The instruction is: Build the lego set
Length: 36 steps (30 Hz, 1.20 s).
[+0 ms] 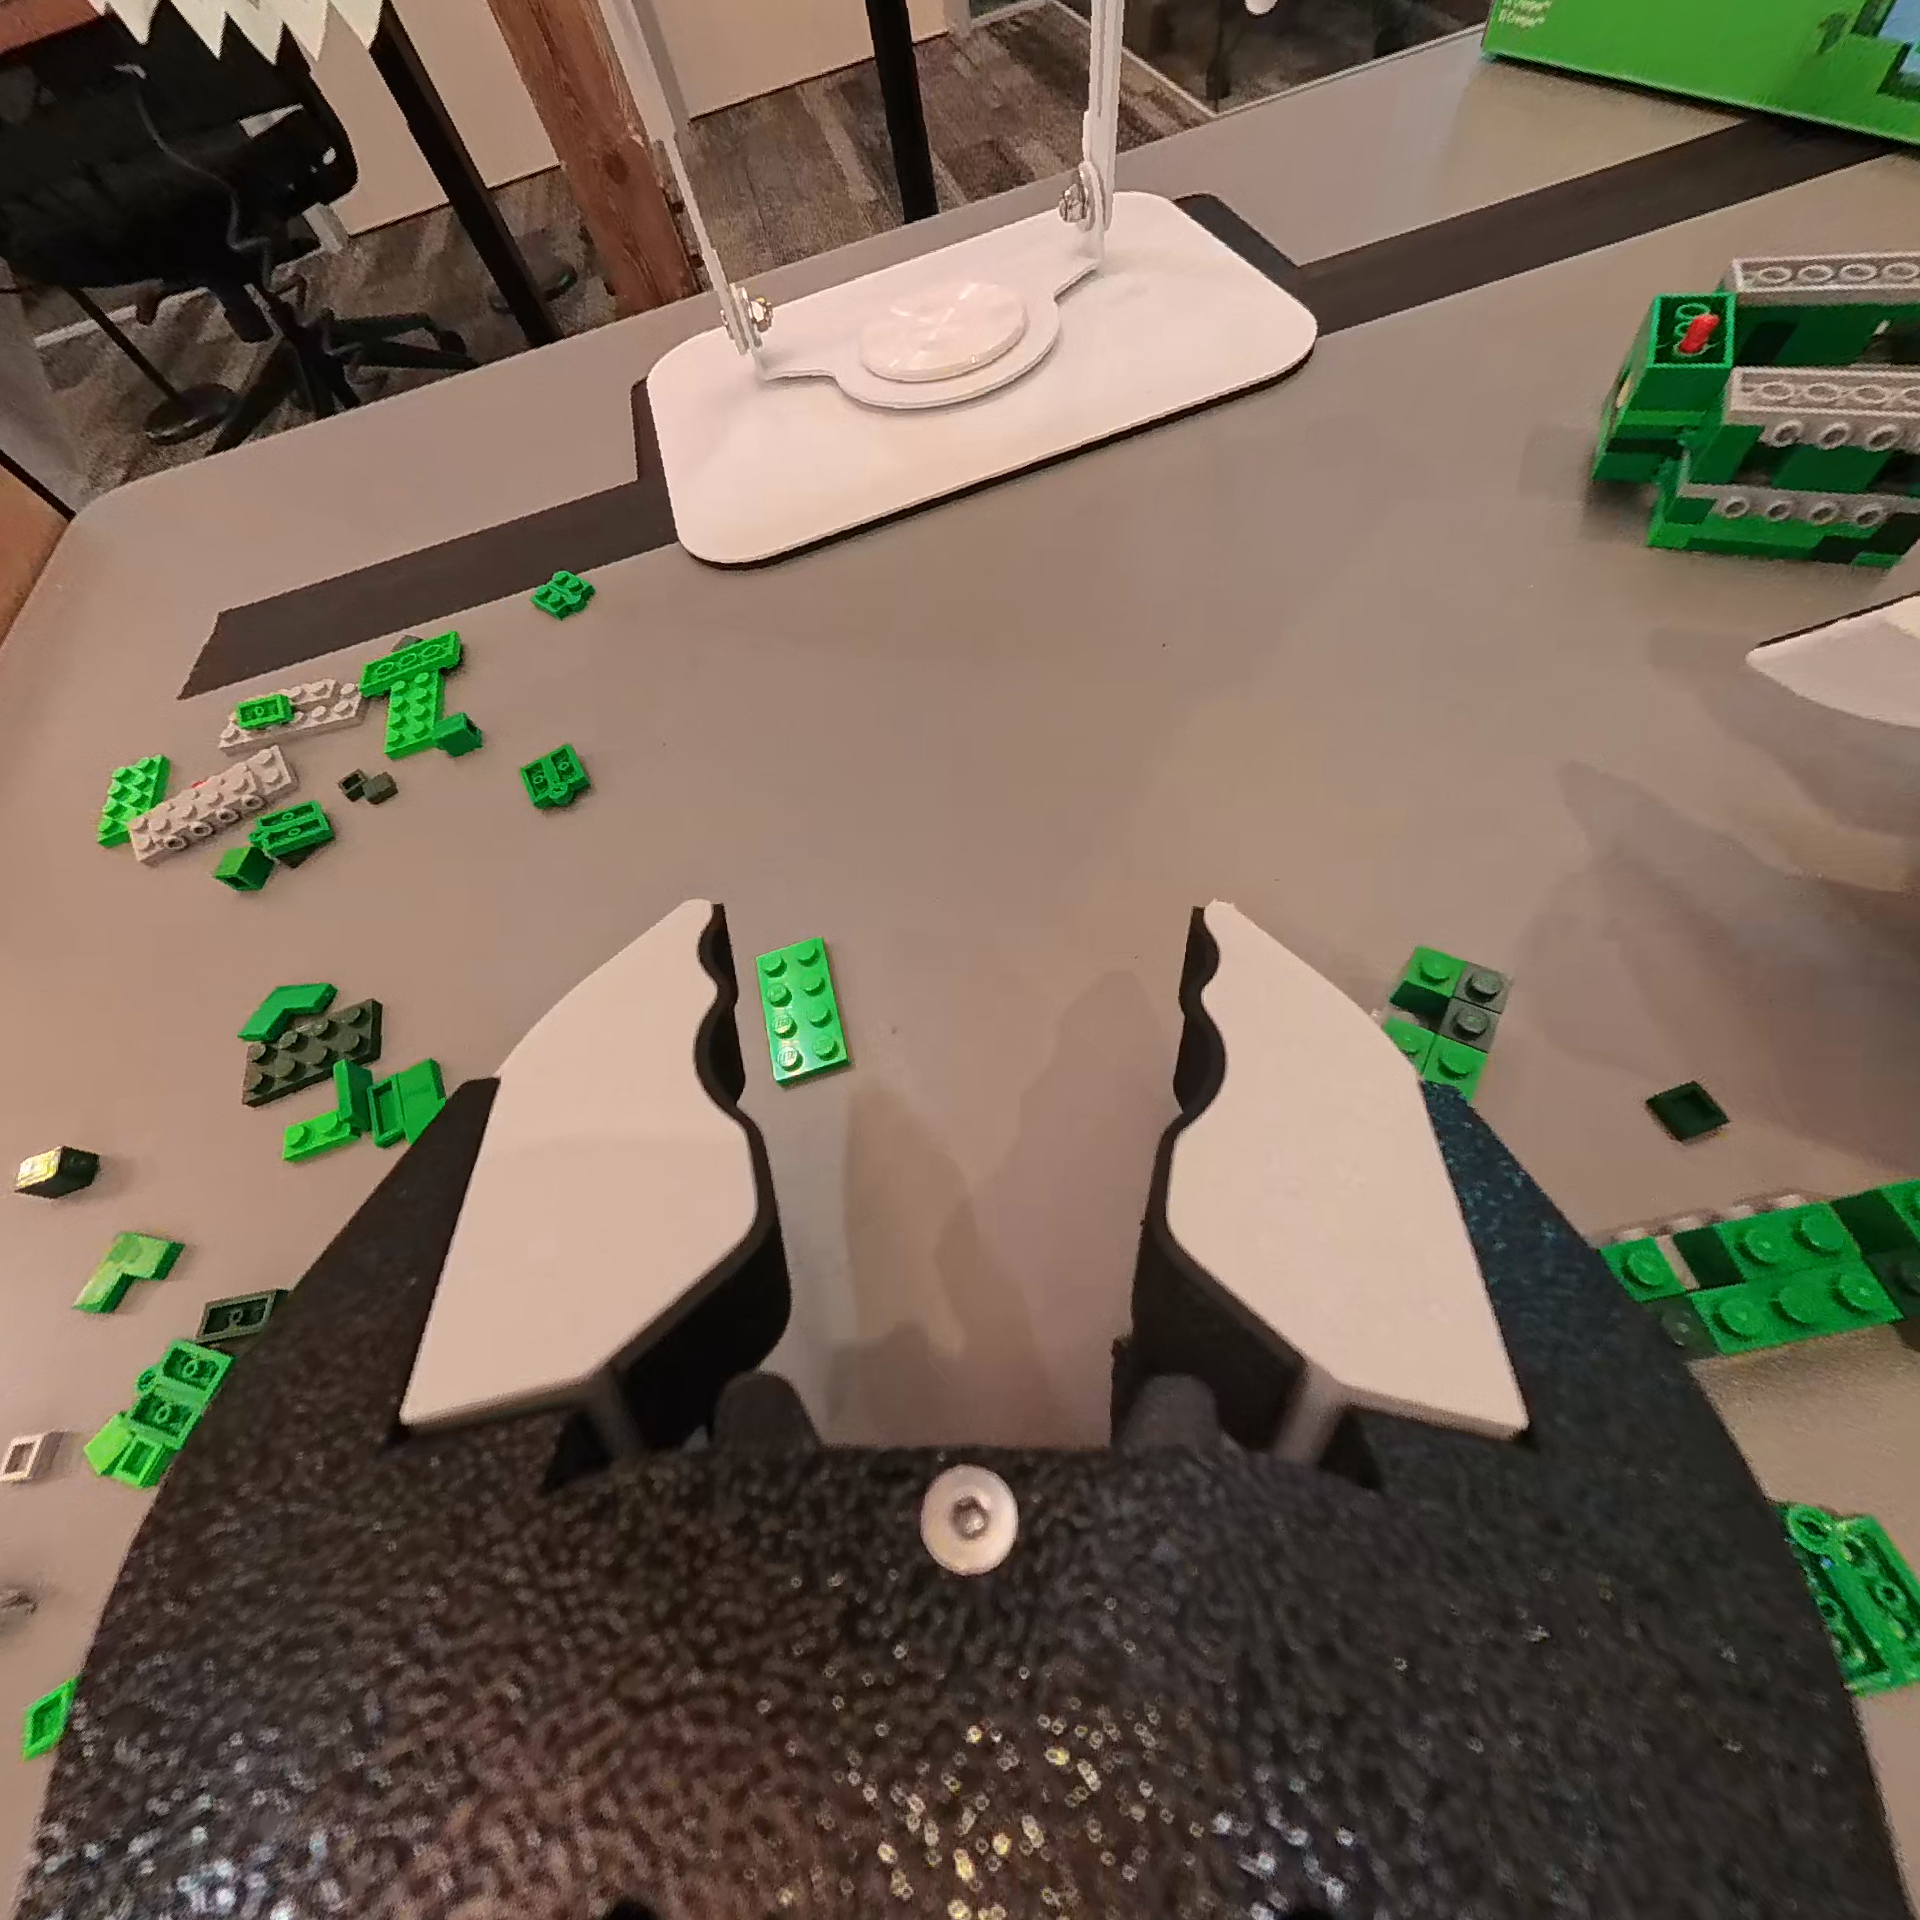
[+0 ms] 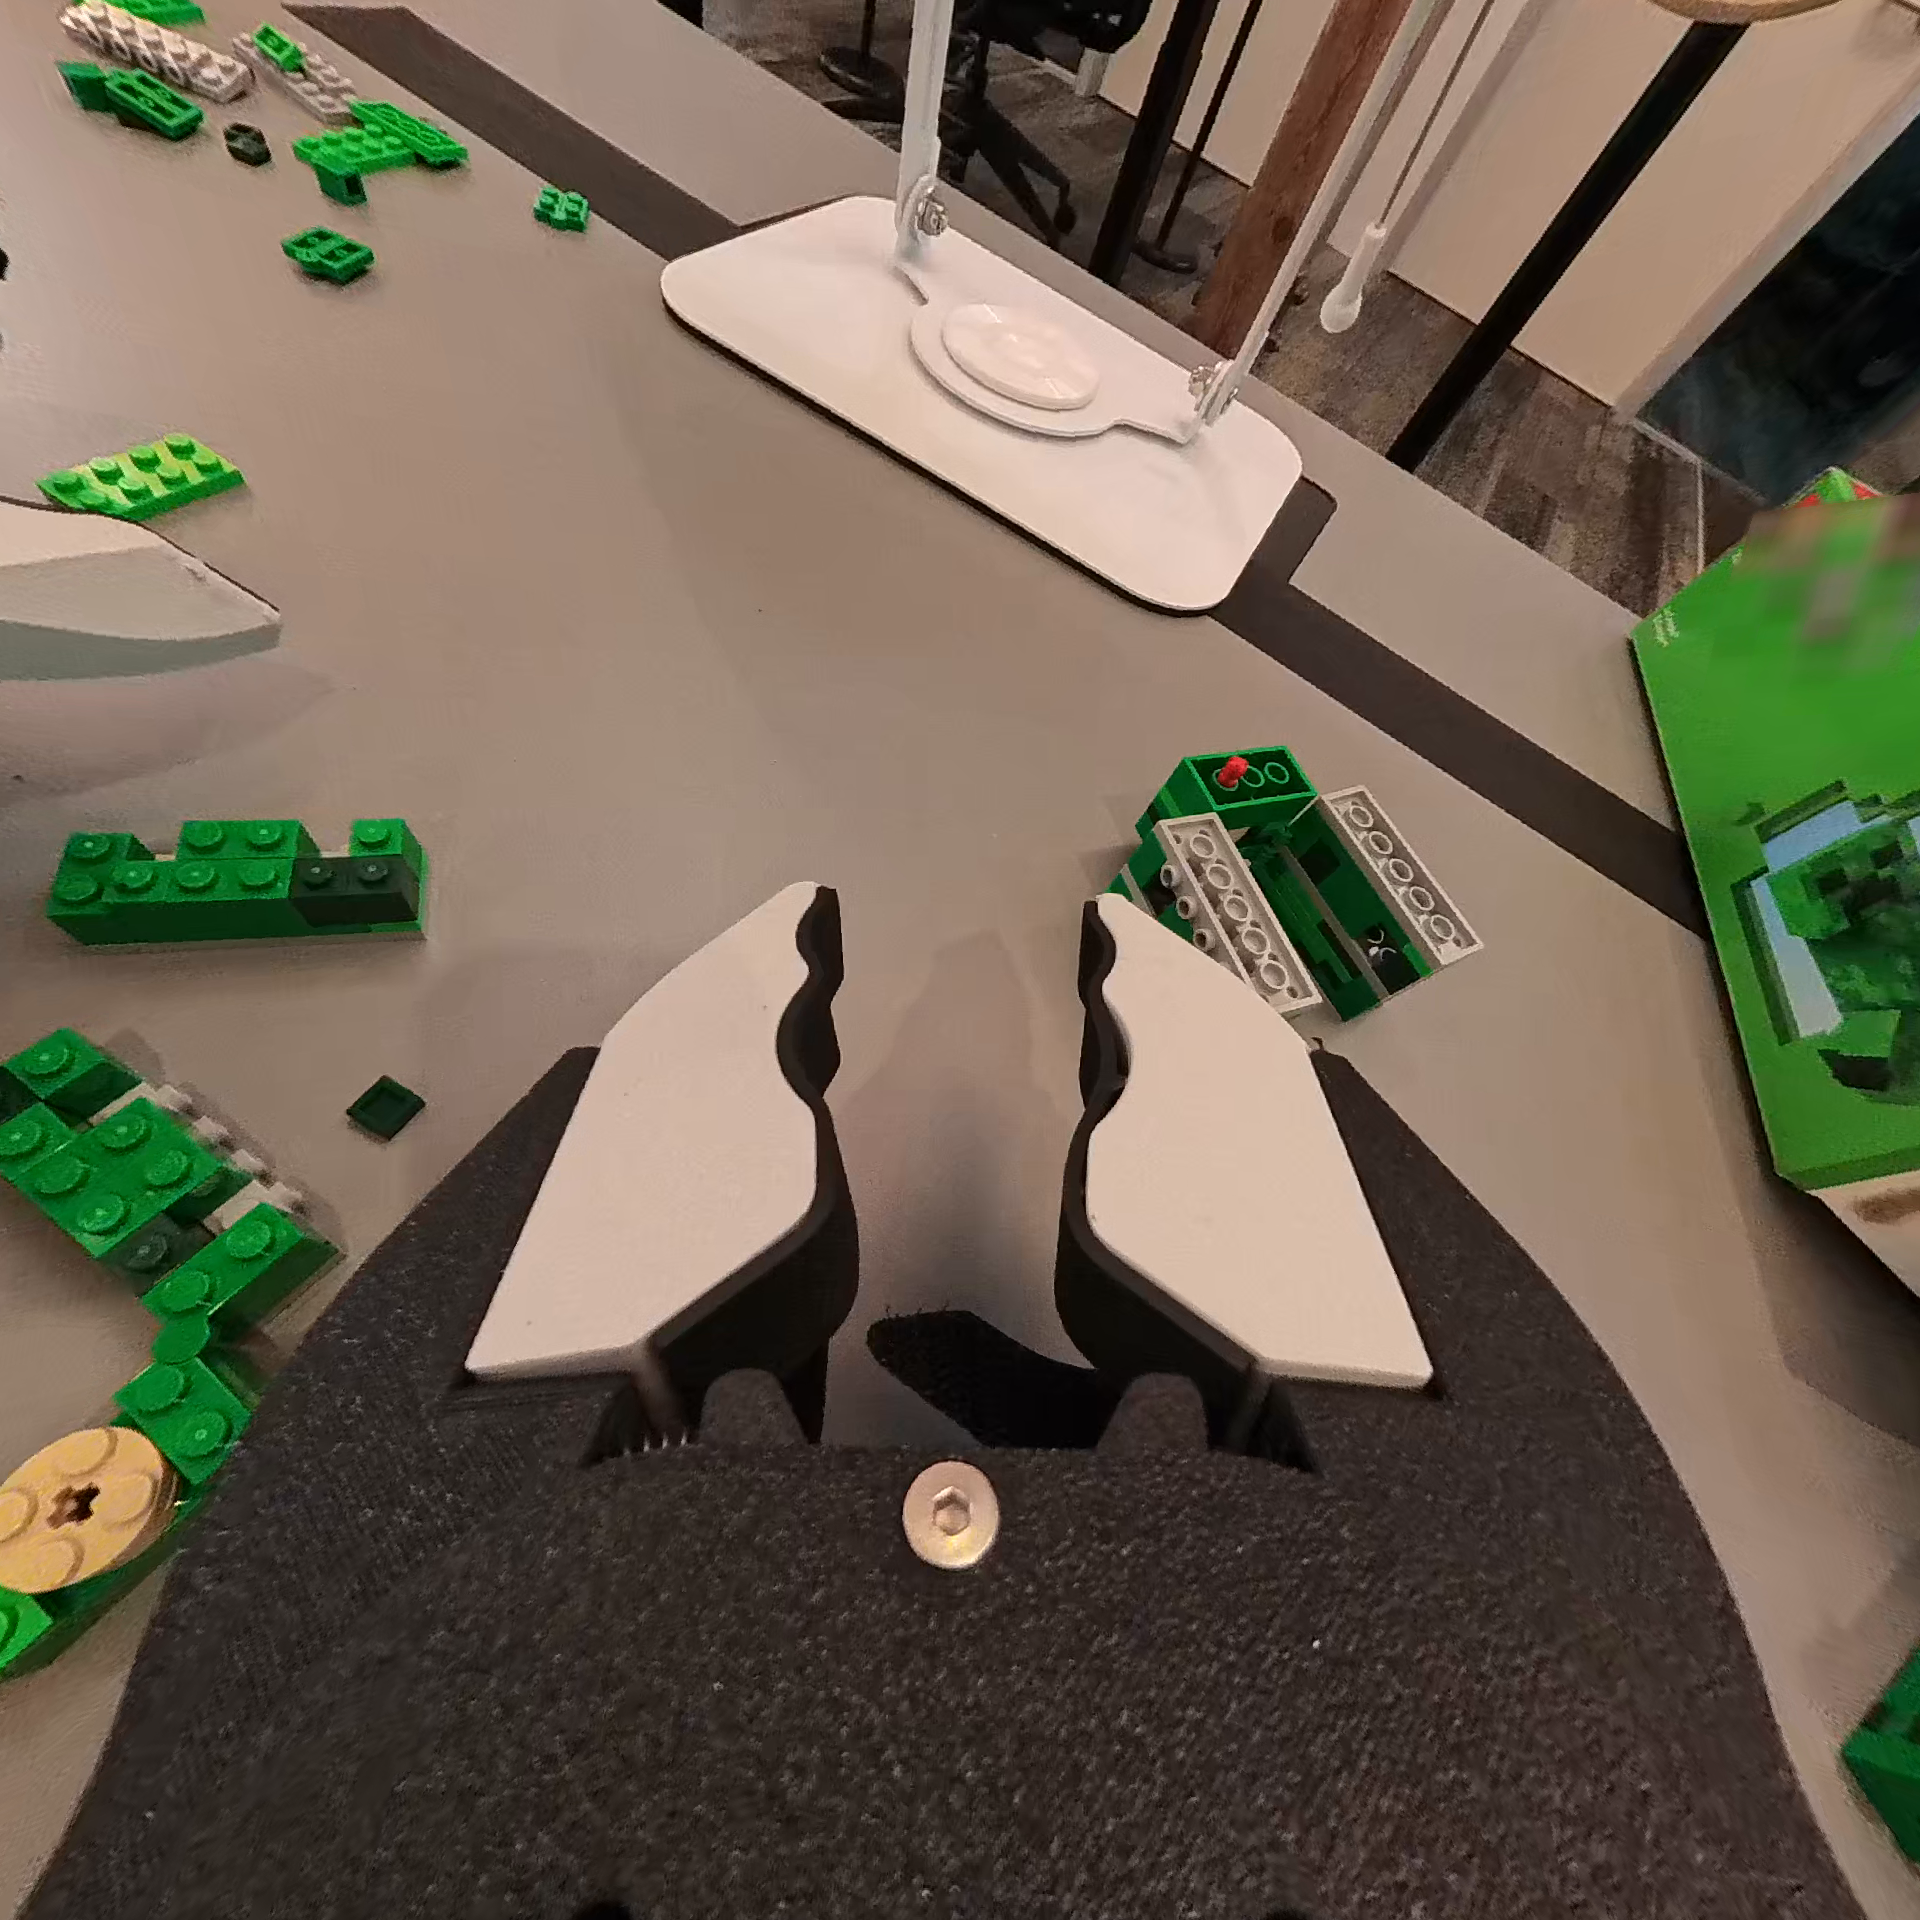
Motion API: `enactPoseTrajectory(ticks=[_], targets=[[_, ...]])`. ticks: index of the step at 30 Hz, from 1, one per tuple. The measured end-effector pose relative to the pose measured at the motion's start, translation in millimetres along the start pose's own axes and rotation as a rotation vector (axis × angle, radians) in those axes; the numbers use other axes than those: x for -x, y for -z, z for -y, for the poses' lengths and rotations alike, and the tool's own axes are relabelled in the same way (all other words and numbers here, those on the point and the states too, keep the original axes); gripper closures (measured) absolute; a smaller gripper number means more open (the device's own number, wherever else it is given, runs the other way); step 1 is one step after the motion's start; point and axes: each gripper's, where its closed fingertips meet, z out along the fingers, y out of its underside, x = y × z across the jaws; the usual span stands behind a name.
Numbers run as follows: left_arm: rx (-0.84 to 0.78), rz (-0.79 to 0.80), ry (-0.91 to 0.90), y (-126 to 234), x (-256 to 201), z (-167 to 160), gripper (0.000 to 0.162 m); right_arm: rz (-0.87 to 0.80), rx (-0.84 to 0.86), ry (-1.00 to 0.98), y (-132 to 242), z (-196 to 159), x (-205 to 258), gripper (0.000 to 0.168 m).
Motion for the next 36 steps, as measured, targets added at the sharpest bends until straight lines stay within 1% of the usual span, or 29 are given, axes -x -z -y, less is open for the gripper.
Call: enactPoseTrajectory(ticks=[3, 15, 36], targets=[[0.0, -0.004, 0.009, 0.0, 0.3, -0.1, 0.081, -0.004, -0.009, -0.013, 0.8, 1.0, -1.5, 0.128], [-0.009, -0.009, 0.019, 0.8, 0.7, 1.0, 0.082, -0.001, -0.02, -0.019, 1.8, 2.2, -1.6, 0.131], [-0.004, 0.0, 0.036, 0.3, 3.6, 0.4, 0.081, 0.012, -0.023, -0.014, 2.2, 2.3, 0.4, 0.132]])
